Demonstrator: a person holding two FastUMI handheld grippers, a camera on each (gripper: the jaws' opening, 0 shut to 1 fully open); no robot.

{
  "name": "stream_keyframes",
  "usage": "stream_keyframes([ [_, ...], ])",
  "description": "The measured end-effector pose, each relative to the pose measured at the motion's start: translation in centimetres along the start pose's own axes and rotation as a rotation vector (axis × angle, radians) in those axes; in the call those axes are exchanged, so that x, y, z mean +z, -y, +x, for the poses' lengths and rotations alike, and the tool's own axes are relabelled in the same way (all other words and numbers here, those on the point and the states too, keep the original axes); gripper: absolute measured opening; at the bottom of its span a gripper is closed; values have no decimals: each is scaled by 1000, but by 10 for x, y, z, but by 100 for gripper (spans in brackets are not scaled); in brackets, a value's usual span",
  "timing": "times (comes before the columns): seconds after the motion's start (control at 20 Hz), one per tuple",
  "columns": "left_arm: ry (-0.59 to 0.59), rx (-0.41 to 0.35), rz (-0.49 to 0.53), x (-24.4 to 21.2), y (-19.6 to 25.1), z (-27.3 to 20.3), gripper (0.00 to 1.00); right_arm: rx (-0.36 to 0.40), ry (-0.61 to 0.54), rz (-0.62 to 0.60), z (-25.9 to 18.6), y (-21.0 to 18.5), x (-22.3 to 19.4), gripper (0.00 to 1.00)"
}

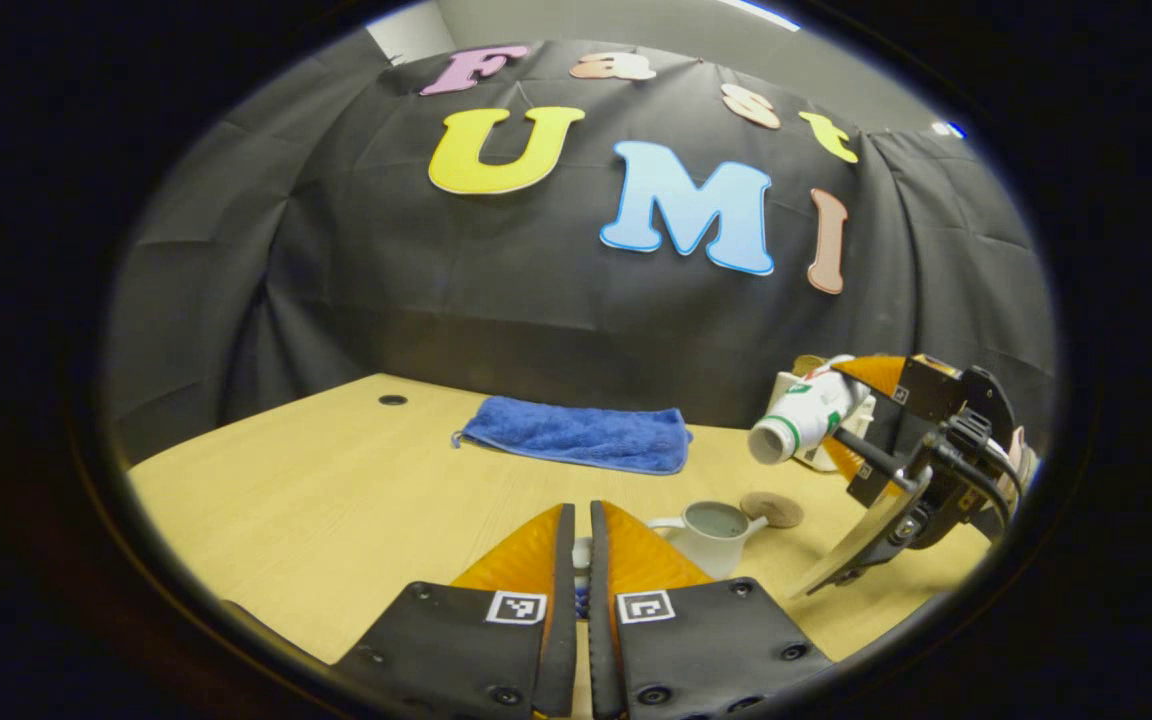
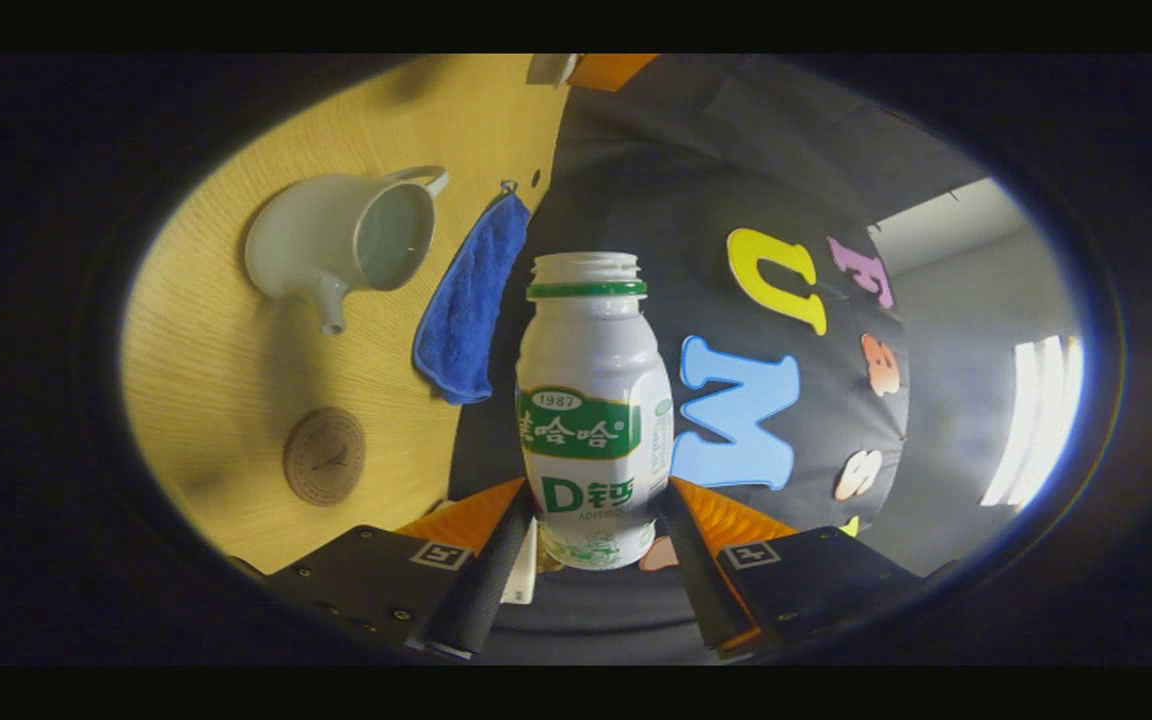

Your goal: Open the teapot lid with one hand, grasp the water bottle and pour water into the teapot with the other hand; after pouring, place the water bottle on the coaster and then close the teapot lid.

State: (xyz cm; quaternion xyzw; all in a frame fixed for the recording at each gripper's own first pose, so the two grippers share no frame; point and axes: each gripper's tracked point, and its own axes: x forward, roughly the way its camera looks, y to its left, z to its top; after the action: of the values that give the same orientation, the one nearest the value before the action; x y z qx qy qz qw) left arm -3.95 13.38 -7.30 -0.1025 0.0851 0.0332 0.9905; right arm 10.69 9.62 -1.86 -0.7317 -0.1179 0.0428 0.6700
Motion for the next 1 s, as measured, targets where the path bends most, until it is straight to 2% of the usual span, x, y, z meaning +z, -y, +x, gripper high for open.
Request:
stream_keyframes([
  [0.05, 3, -3, 1, 1, 0, 0, 12, 28, -7, 56, -2, -9, 0, 76],
  [0.25, 16, -24, 0, 5, 3, 0, 12, 136, -62, 293, -7, -39, -5, 76],
  [0.3, 20, -32, 0, 6, 4, 0, 16, 157, -76, 352, -8, -44, -5, 77],
  [0.35, 22, -40, 2, 6, 5, 1, 12, 177, -89, 411, -9, -46, -6, 77],
  [0.45, 25, -55, 12, 8, 10, 4, 16, 213, -118, 537, -13, -49, -9, 77],
  [0.5, 26, -63, 16, 11, 16, 7, 12, 234, -131, 603, -15, -52, -10, 76],
  [0.55, 29, -73, 19, 16, 22, 13, 16, 259, -142, 664, -17, -54, -10, 76],
  [0.6, 31, -84, 22, 19, 26, 17, 12, 279, -150, 718, -19, -55, -11, 76],
  [0.65, 34, -94, 26, 20, 29, 19, 16, 297, -158, 762, -22, -56, -11, 77],
  [0.8, 42, -126, 48, 23, 43, 29, 16, 340, -179, 871, -32, -56, -13, 77],
  [1.0, 50, -152, 87, 29, 61, 50, 16, 357, -193, 968, -44, -50, -16, 76],
])
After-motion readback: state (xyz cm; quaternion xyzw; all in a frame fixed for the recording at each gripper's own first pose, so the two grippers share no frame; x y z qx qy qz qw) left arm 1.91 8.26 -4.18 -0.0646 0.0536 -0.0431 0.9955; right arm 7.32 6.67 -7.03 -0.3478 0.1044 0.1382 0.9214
